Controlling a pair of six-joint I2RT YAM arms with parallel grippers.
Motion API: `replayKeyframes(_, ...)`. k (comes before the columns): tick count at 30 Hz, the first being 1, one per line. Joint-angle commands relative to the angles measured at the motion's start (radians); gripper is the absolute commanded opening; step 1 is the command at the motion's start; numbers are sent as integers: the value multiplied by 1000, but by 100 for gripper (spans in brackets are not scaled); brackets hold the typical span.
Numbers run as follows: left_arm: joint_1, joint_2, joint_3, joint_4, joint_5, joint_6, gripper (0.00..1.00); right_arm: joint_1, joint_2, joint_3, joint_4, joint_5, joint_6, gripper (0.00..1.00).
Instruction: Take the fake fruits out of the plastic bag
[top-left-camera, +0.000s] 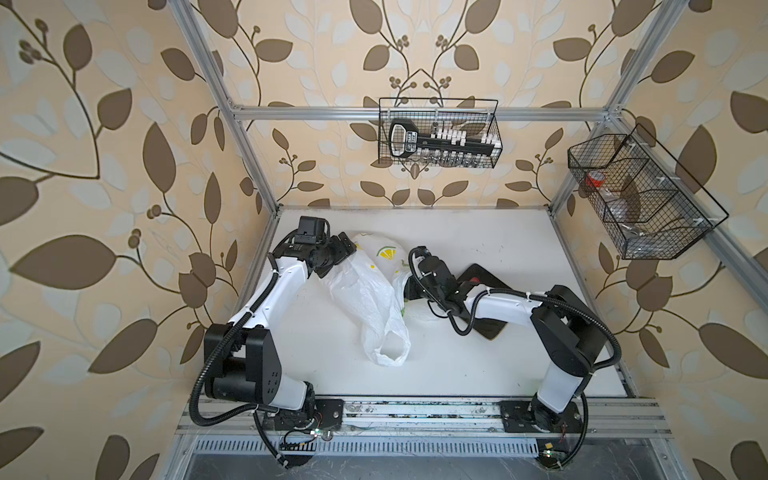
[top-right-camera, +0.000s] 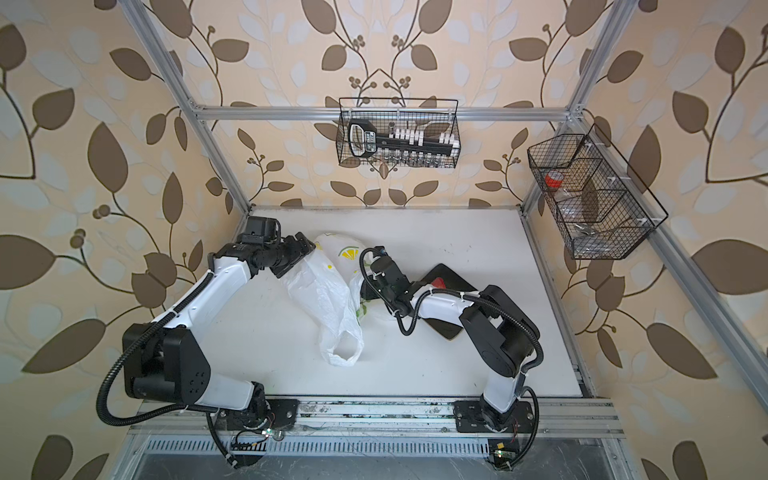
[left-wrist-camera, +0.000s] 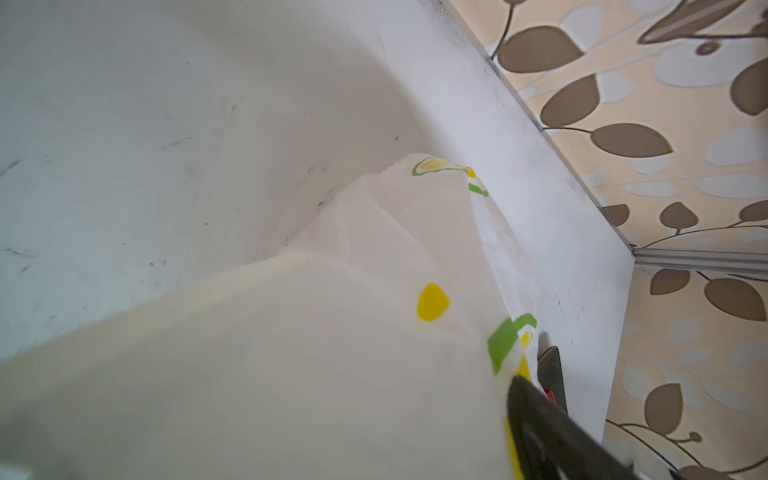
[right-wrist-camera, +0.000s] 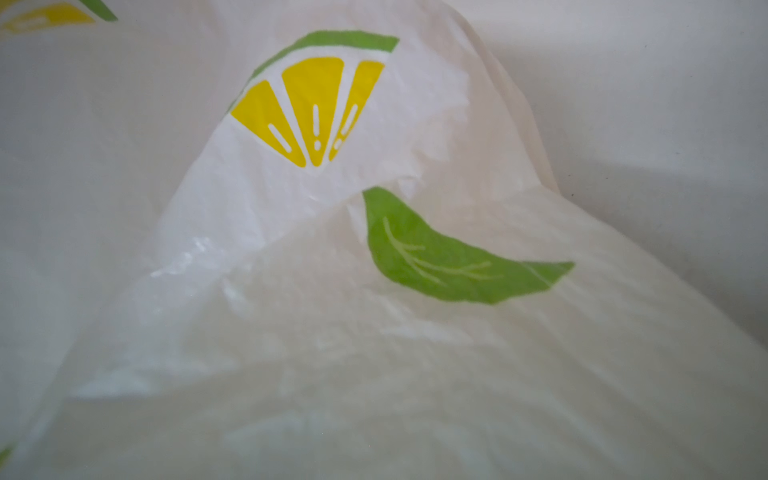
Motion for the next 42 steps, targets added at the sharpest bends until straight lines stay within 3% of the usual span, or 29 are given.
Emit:
replayKeyframes(1,-4,-111,100,-88,-99,88,99,0,20,41,-43,-18,12,57)
replayKeyframes(3,-41,-143,145,-164,-140,125,99,0,14,56,-67,-31,14,59)
replayKeyframes(8,-276,-255,161,-306,-279,144,97,1,-7,100,-138,-87,8,61)
replayKeyframes(12,-504,-351,127,-396,-356,113,93,0,-6,133,-166,-136,4,61)
replayKeyframes(15,-726,-393,105,-455,-428,109,93,-3,-2,152,-160,-191,28,61)
replayKeyframes(18,-888,-380,79,-521,-408,101,92,-4,-3,154,-124,-260,77,60)
replayKeyframes(22,-1036,-343,26,-500,-317,138,92,-5,2,167,-111,-299,110,60)
replayKeyframes(31,-1066,-229,-71,-377,-241,197,91,-5,-7,153,-113,-288,121,59)
replayKeyframes(35,-1064,-158,-87,-358,-317,177,86,-5,-12,145,-111,-286,134,59)
replayKeyframes(38,-1064,-109,-94,-327,-355,177,78,-4,-16,135,-107,-281,139,59)
replayKeyframes(42,-1064,-56,-68,-346,-450,143,46,-5,-22,129,-108,-270,140,59)
